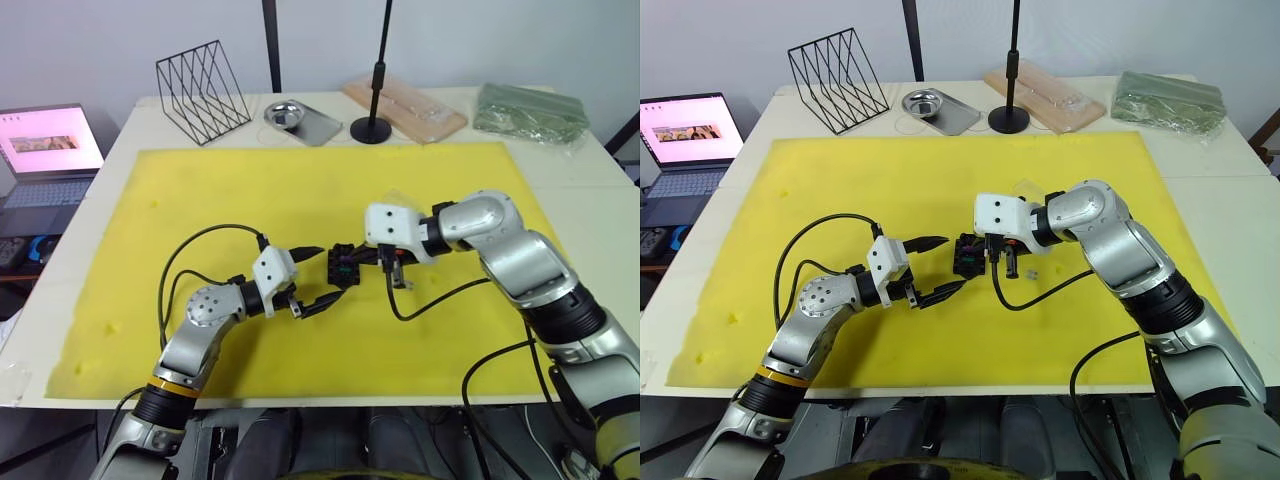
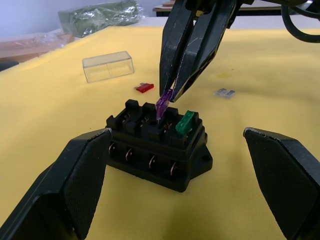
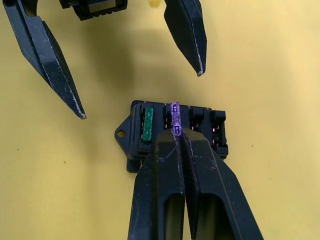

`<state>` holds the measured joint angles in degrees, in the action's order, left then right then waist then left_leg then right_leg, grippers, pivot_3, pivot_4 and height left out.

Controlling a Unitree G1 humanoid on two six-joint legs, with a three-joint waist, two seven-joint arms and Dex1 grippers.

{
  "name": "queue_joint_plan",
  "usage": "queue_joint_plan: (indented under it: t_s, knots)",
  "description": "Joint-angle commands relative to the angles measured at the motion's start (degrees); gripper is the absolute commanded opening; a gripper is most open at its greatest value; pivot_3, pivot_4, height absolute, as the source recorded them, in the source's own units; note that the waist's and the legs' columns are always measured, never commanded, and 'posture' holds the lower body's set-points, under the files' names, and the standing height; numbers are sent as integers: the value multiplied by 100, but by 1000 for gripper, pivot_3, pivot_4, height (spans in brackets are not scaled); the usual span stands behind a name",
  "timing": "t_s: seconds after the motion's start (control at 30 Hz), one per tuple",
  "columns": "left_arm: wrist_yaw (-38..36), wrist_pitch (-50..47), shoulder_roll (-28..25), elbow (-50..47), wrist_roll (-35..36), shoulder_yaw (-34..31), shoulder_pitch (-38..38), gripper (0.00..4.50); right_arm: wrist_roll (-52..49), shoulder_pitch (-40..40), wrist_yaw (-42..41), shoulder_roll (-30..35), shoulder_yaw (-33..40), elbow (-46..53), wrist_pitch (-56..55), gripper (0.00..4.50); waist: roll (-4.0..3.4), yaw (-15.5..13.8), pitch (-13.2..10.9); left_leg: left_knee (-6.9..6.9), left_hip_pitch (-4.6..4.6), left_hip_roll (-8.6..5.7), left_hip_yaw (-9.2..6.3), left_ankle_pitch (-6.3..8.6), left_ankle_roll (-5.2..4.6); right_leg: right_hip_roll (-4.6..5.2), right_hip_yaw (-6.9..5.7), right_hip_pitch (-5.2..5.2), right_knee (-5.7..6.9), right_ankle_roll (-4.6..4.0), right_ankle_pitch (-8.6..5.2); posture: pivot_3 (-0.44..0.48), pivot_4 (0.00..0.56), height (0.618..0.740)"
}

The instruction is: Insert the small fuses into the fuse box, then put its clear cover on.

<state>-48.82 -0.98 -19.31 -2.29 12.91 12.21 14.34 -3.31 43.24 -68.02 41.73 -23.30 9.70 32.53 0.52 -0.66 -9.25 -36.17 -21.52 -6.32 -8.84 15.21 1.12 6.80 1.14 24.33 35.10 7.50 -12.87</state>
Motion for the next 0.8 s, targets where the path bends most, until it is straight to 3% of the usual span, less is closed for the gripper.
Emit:
queue_joint_plan:
  t_s: [0.03,0.8]
  knots:
    - [-8,88,-1,-66,-24,-2,42,4456,-46,106,0,41,192,172,23,0,0,-2,0,0,0,0,0,0,0,0,0,0,0,0,0,0,150,740]
    - [-12,113,-56,-44,-39,-15,14,4456,-55,24,108,-78,78,154,195,0,0,-1,0,0,0,0,0,0,0,0,0,0,0,0,0,0,150,740]
